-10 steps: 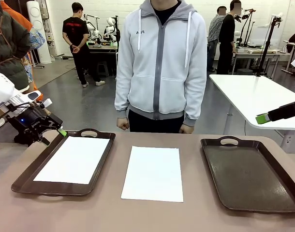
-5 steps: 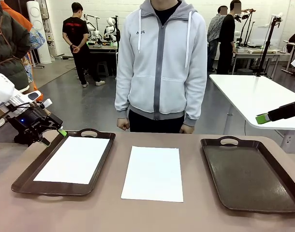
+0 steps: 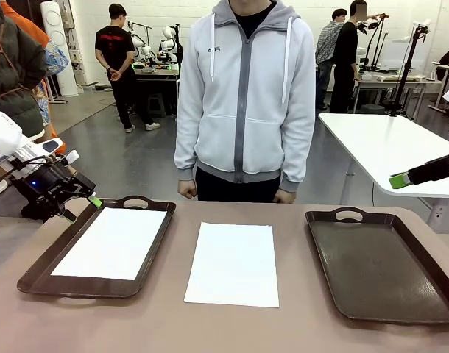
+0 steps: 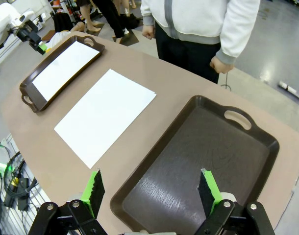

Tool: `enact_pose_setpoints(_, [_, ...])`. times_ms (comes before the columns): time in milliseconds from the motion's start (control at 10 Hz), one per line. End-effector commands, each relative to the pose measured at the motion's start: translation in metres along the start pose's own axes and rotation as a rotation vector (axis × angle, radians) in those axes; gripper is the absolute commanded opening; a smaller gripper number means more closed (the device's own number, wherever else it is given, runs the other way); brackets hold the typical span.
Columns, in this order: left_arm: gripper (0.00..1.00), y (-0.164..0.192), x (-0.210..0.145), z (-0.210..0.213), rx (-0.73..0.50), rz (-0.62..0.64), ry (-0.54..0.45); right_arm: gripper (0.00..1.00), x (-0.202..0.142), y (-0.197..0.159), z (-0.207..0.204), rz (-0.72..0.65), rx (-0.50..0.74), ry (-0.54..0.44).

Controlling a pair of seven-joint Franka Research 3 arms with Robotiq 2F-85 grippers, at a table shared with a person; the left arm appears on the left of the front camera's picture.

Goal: Sort the A4 documents.
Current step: Place the A4 Paper in the designated Handle tray, then receive the A4 Paper.

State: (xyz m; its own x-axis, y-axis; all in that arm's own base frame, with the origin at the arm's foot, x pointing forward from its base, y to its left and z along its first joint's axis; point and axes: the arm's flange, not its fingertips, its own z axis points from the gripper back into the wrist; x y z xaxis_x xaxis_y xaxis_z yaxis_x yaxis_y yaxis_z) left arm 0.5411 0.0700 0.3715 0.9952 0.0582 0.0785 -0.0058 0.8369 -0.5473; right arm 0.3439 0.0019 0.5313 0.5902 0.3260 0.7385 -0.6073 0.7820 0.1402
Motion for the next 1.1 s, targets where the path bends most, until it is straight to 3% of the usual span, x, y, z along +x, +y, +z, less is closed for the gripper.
enact_pose_setpoints(0, [1.0, 0.001, 0.001, 0.0, 0.008, -0.009, 0.003, 1.0, 0.0, 0.0, -0.003, -0.003, 0.016, -0.003])
enact_pose_setpoints(700, [1.0, 0.0, 0.0, 0.0, 0.0, 0.0, 0.0, 1.0, 0.0, 0.0, -0.003, -0.003, 0.016, -0.003])
enact_pose_setpoints(800, [1.0, -0.049, 0.003, -0.012, 0.066, -0.103, 0.004, 1.0, 0.0, 0.0, -0.003, -0.003, 0.016, -0.003])
enact_pose_setpoints(1000, [1.0, -0.122, -0.008, 0.01, 0.095, -0.317, -0.094, 1.0, 0.0, 0.0, -0.003, -0.003, 0.016, -0.003])
